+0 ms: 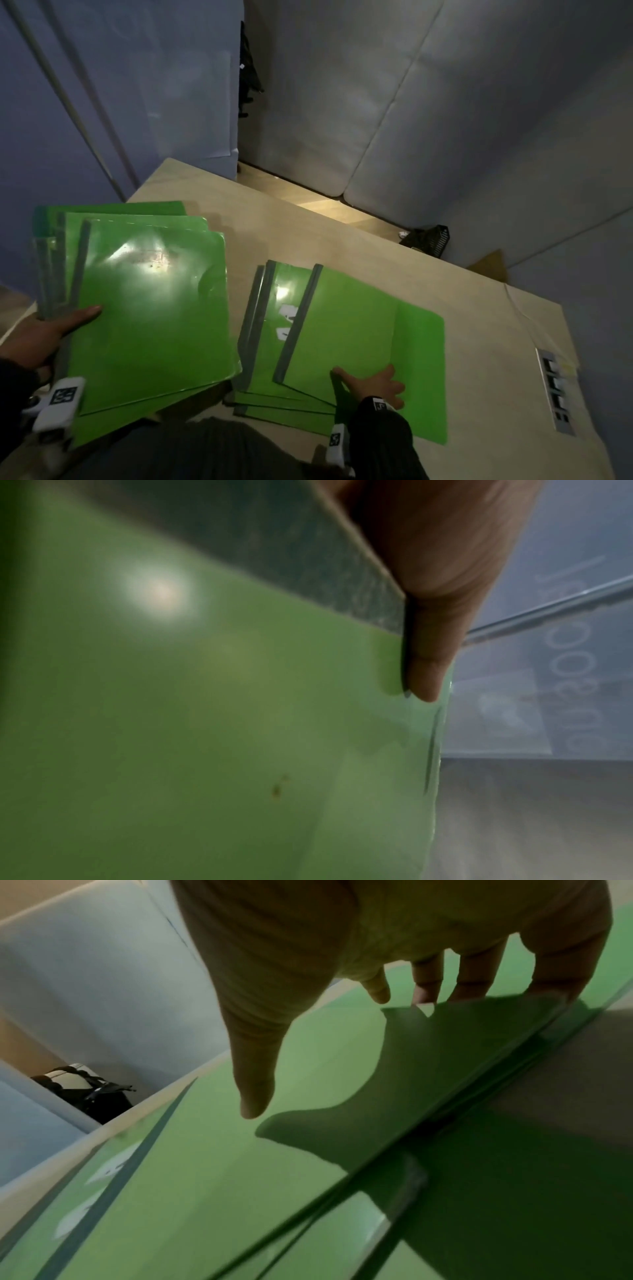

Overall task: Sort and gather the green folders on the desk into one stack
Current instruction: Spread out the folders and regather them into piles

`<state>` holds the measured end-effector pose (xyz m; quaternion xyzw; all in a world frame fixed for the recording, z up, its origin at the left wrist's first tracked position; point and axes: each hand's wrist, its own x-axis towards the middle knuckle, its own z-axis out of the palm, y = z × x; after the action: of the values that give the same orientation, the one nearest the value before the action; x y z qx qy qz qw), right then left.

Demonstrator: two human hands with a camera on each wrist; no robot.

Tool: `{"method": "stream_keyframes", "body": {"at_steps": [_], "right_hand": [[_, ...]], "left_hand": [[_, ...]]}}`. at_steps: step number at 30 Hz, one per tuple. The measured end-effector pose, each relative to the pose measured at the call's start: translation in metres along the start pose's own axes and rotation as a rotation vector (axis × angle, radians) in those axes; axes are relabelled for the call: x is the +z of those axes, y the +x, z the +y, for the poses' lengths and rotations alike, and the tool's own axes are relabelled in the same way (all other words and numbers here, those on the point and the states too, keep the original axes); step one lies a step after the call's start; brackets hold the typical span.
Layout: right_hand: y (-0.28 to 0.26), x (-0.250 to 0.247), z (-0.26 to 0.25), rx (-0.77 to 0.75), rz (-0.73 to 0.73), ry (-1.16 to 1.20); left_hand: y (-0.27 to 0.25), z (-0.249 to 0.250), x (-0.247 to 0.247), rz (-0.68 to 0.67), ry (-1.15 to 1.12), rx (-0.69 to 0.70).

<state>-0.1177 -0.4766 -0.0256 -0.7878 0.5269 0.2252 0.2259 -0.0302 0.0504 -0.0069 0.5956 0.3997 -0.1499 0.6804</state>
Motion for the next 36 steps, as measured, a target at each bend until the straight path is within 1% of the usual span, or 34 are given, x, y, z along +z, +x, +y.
{"method": "stream_keyframes", "body": {"at_steps": [2, 3, 4, 5, 7, 8, 9, 11, 12, 13, 14, 15, 17, 18, 19, 21, 22, 24, 26, 28, 29, 30, 31, 33, 35, 36], "right_hand": [[-0.004, 0.014, -0.006, -0.049, 0.006, 0.037], [-0.006, 0.02, -0.01, -0.082, 0.008, 0.096], [-0.007, 0.024, -0.014, -0.124, -0.005, 0.17], [-0.008, 0.028, -0.018, -0.182, -0.019, 0.239], [-0.014, 0.034, -0.028, -0.288, -0.054, 0.279], [-0.02, 0.038, -0.034, -0.324, -0.085, 0.248], [-0.026, 0.045, -0.04, -0.355, -0.123, 0.211], [-0.042, 0.061, -0.051, -0.421, -0.192, 0.162], [-0.049, 0.068, -0.056, -0.451, -0.216, 0.132], [-0.054, 0.074, -0.06, -0.478, -0.234, 0.096], [-0.057, 0.076, -0.064, -0.499, -0.247, 0.058], [-0.058, 0.076, -0.068, -0.507, -0.256, 0.033], [-0.055, 0.074, -0.071, -0.482, -0.272, 0.027], [-0.053, 0.071, -0.071, -0.466, -0.276, 0.031], [-0.05, 0.068, -0.07, -0.446, -0.272, 0.035], [-0.043, 0.061, -0.063, -0.395, -0.258, 0.059], [-0.04, 0.057, -0.058, -0.369, -0.251, 0.079], [-0.032, 0.048, -0.045, -0.324, -0.226, 0.103], [-0.023, 0.04, -0.033, -0.27, -0.196, 0.114], [-0.017, 0.034, -0.024, -0.214, -0.164, 0.116], [-0.014, 0.033, -0.022, -0.196, -0.143, 0.096], [-0.013, 0.032, -0.022, -0.172, -0.121, 0.055], [-0.014, 0.03, -0.024, -0.146, -0.1, 0.008], [-0.019, 0.027, -0.035, -0.114, -0.074, -0.074], [-0.024, 0.025, -0.047, -0.091, -0.091, -0.115], [-0.026, 0.025, -0.051, -0.08, -0.099, -0.125]], "left_hand": [[0.006, -0.002, -0.013, 0.047, 0.029, -0.034], [0.013, -0.007, -0.022, 0.07, 0.06, -0.071], [0.035, -0.02, -0.039, 0.091, 0.074, -0.118], [0.051, -0.029, -0.054, 0.095, 0.071, -0.134], [0.082, -0.044, -0.078, 0.111, 0.044, -0.153], [0.066, -0.041, -0.07, 0.078, 0.049, -0.17], [0.059, -0.038, -0.066, 0.081, 0.043, -0.192], [0.039, -0.03, -0.063, 0.125, 0.084, -0.111], [0.034, -0.03, -0.063, 0.123, 0.104, -0.131], [0.015, -0.024, -0.053, 0.122, 0.118, -0.176], [0.006, -0.019, -0.049, 0.115, 0.136, -0.202], [0.008, -0.02, -0.052, 0.115, 0.135, -0.203], [0.013, -0.022, -0.057, 0.137, 0.142, -0.2], [0.032, -0.031, -0.071, 0.148, 0.153, -0.199], [0.038, -0.036, -0.08, 0.16, 0.156, -0.172], [0.043, -0.044, -0.086, 0.157, 0.087, -0.177], [0.044, -0.044, -0.084, 0.155, 0.086, -0.146], [0.028, -0.037, -0.073, 0.131, 0.117, -0.167], [0.026, -0.038, -0.077, 0.125, 0.101, -0.185], [0.052, -0.048, -0.09, 0.07, 0.052, -0.165], [0.017, -0.031, -0.069, 0.056, 0.076, -0.165], [0.004, -0.02, -0.058, 0.063, 0.085, -0.155], [-0.016, -0.008, -0.042, 0.074, 0.137, -0.113], [-0.023, -0.001, -0.03, 0.069, 0.119, -0.096], [-0.019, -0.007, -0.027, 0.082, 0.096, -0.083], [-0.015, -0.011, -0.03, 0.123, 0.111, -0.073]]}}
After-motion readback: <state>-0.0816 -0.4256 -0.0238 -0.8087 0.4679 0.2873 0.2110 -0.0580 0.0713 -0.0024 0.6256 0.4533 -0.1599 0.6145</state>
